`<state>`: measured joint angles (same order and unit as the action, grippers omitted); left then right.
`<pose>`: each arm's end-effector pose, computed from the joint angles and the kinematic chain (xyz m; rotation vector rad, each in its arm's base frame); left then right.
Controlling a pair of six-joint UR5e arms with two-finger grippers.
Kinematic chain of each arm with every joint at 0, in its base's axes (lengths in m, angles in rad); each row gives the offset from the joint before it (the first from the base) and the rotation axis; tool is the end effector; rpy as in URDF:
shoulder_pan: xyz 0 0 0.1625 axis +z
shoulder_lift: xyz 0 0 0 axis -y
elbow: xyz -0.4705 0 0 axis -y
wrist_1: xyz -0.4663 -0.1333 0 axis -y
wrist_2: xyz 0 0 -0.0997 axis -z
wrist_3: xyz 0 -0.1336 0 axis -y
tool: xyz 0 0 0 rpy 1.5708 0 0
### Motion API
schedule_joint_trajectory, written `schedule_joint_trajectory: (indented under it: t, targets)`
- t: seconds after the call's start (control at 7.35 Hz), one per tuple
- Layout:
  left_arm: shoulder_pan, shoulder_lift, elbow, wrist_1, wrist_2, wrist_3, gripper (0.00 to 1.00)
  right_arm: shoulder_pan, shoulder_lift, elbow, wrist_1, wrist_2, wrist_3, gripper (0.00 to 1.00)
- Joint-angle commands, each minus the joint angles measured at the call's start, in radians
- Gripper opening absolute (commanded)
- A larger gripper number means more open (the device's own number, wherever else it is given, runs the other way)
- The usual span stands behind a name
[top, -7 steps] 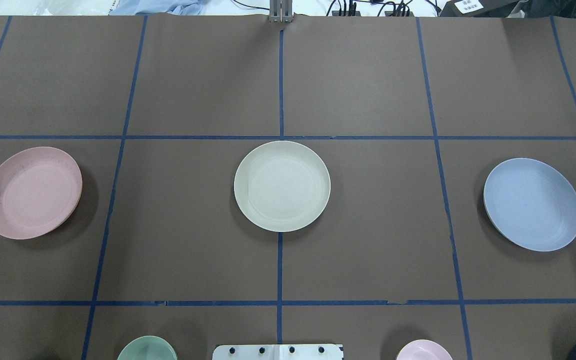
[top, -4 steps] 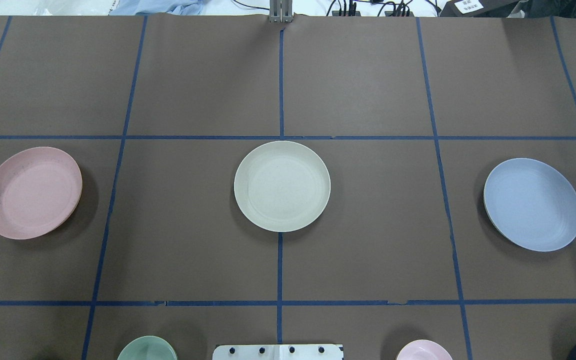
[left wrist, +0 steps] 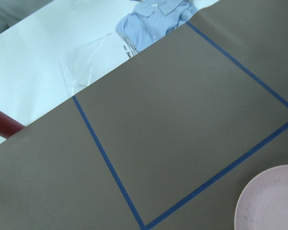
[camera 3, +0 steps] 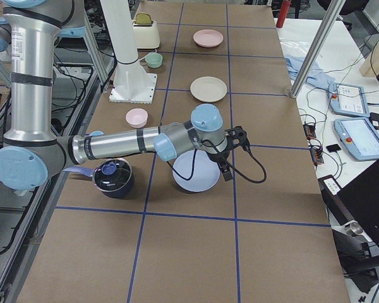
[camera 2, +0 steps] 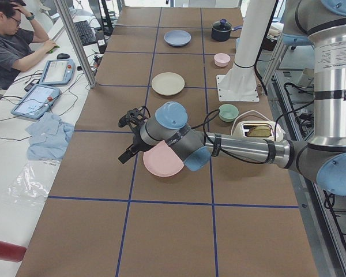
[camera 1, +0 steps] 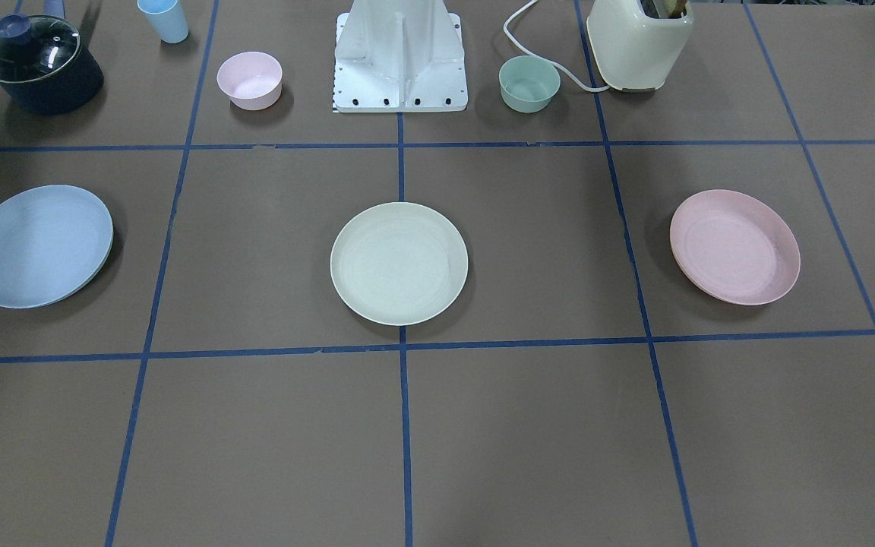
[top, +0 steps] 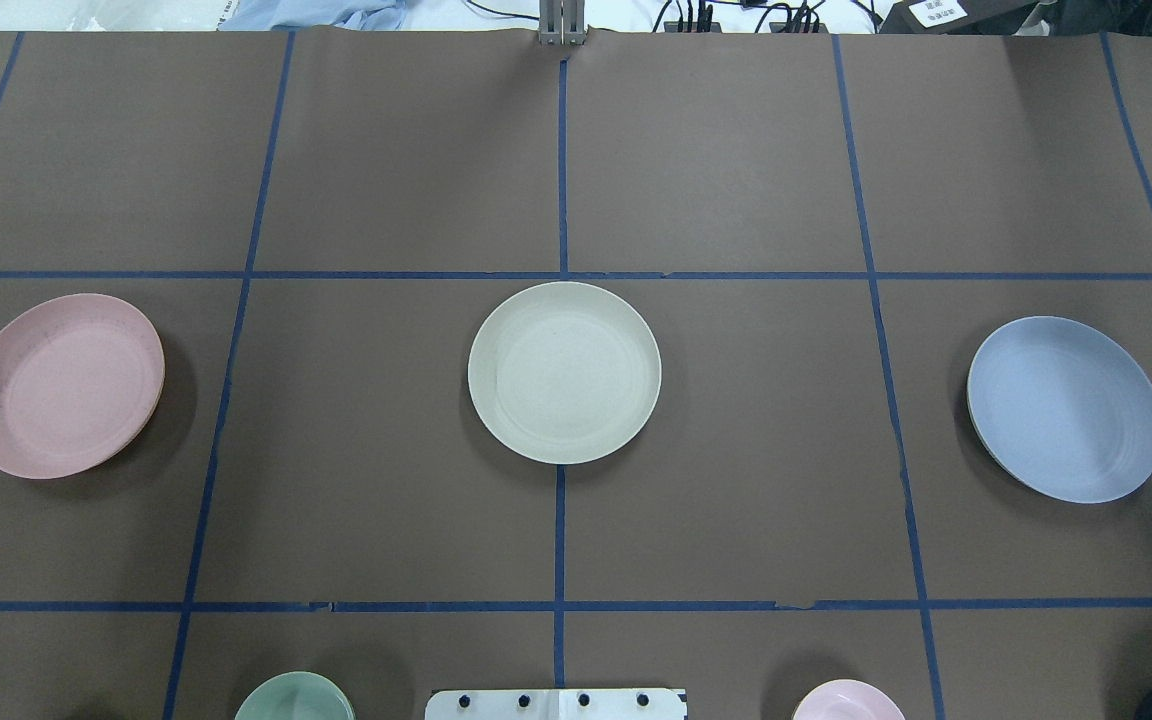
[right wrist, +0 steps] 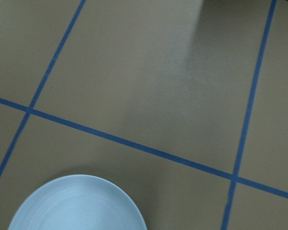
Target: Stack three plates with pink and blue
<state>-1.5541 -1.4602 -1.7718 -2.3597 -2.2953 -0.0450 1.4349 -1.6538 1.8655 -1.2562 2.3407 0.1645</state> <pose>-0.0355 -0.5538 0.5750 0.8177 0.7015 0.2926 -0.0348 -0.5517 0.5663 0.3815 -0.8176 -0.1759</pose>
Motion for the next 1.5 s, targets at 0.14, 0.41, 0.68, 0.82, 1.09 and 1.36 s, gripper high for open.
schedule_joint_trajectory:
  t: [0.14,0.41,0.68,0.82,1.09,1.36]
  targets:
    - [0.194,0.047,0.105,-0.178,0.007,-0.236,1.00,-0.110,0.012,0.076,0.001,-0.011,0.191,1.00]
    - [0.288,0.072,0.258,-0.416,0.039,-0.418,1.00,-0.116,0.009,0.078,0.001,-0.012,0.197,1.00]
    - [0.402,0.077,0.319,-0.535,0.153,-0.620,0.99,-0.116,0.005,0.078,0.001,-0.011,0.199,1.00]
    - [0.469,0.077,0.333,-0.538,0.231,-0.674,0.98,-0.116,0.003,0.078,0.001,-0.011,0.199,1.00]
    - [0.554,0.077,0.345,-0.550,0.293,-0.745,0.82,-0.116,0.003,0.078,0.001,-0.012,0.199,1.00]
    - [0.608,0.077,0.351,-0.550,0.333,-0.747,0.72,-0.116,0.003,0.078,0.001,-0.015,0.199,1.00]
